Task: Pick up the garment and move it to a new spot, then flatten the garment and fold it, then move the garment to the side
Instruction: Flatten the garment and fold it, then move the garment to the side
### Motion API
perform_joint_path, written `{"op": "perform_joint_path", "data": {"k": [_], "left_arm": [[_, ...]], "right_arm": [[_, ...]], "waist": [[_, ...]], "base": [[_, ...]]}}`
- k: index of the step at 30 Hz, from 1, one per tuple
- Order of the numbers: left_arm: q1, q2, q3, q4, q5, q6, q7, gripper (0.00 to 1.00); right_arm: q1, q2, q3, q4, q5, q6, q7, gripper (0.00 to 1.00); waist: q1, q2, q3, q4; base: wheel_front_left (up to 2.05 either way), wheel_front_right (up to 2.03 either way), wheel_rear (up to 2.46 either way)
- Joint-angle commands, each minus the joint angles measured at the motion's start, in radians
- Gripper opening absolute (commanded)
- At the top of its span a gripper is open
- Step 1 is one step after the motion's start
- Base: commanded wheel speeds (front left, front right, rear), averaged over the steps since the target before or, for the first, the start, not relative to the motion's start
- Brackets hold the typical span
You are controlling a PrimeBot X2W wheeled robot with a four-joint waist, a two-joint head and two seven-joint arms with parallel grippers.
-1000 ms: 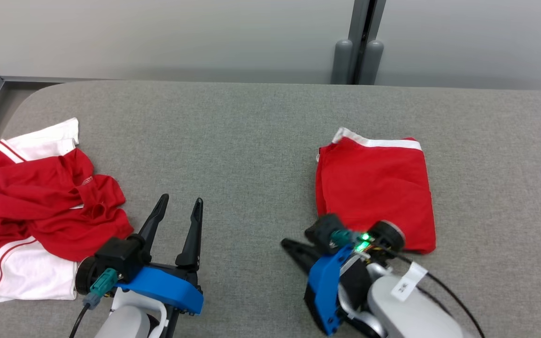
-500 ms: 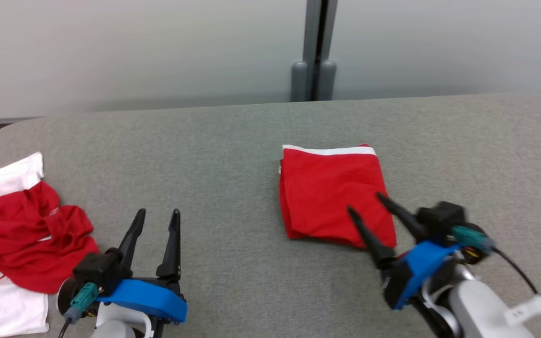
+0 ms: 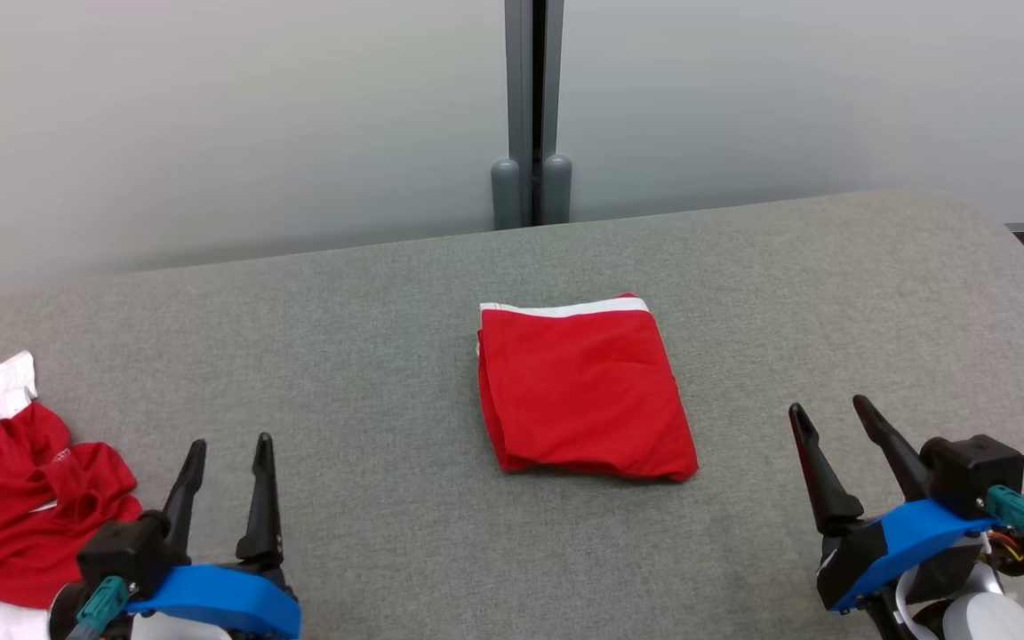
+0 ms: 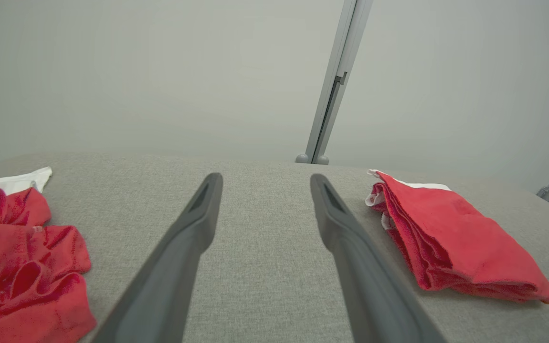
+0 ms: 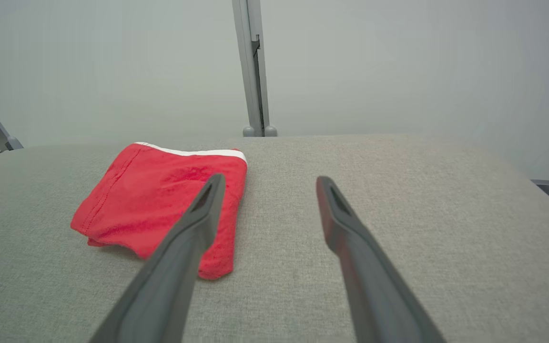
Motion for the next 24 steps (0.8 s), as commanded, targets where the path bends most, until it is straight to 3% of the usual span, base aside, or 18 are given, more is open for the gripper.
{"op": "perform_joint_path", "data": {"k": [1, 19, 24], "left_arm": [[0.009, 0.005, 0.006, -0.002, -0.002, 0.003, -0.004, 1.0], [0.02, -0.001, 0.008, -0.016, 0.007, 0.003, -0.004, 1.0], [-0.015, 0.008, -0.007, -0.038, 0.018, -0.005, 0.007, 1.0]], "right_arm": [[0.012, 0.004, -0.004, 0.005, -0.003, 0.0, 0.003, 1.0], [0.014, 0.012, -0.023, -0.01, 0.014, 0.0, 0.039, 1.0], [-0.071, 0.009, -0.025, -0.008, 0.053, 0.0, 0.165, 1.0]], "waist": [[0.0, -0.0001, -0.003, -0.002], [0.0, -0.0001, 0.011, 0.022], [0.0, -0.0001, 0.054, 0.058]], "base": [[0.0, 0.0, 0.0], [0.0, 0.0, 0.0], [0.0, 0.0, 0.0]]}}
